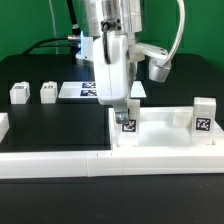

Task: Assemble square table

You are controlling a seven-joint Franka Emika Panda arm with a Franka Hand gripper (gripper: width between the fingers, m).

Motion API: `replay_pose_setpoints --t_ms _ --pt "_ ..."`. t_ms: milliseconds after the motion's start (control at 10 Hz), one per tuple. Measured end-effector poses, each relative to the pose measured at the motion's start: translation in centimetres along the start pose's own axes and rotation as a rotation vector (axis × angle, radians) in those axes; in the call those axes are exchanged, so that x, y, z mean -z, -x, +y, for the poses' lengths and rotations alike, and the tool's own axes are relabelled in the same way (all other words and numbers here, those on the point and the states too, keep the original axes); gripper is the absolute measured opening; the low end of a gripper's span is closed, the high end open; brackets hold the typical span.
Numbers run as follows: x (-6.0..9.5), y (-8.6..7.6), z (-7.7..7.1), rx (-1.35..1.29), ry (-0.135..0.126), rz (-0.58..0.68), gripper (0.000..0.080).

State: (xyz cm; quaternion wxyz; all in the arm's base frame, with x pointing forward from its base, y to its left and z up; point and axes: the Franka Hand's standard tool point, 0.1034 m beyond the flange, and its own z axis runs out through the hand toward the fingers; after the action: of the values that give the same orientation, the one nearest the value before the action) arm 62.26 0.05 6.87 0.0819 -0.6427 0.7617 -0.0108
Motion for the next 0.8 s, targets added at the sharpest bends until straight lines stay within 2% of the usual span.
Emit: replay_pose_setpoints --t_ms 100,200,300,400,500,800 --pt "0.0 0.0 0.0 0.043 0.0 0.0 0.0294" --pt "-0.1 0.1 0.0 0.059 -0.001 0.002 0.0471" --pt "-0.1 0.6 -0.5 0.36 -0.028 0.048 0.0587" --pt "-0.3 1.2 -0.3 0.528 -0.028 0.055 0.0587" --pt "-0.3 1.2 -0.1 0.601 -0.023 0.055 0.0637" --pt "-0.3 1.0 -0.1 0.814 -0.018 0.066 0.0649"
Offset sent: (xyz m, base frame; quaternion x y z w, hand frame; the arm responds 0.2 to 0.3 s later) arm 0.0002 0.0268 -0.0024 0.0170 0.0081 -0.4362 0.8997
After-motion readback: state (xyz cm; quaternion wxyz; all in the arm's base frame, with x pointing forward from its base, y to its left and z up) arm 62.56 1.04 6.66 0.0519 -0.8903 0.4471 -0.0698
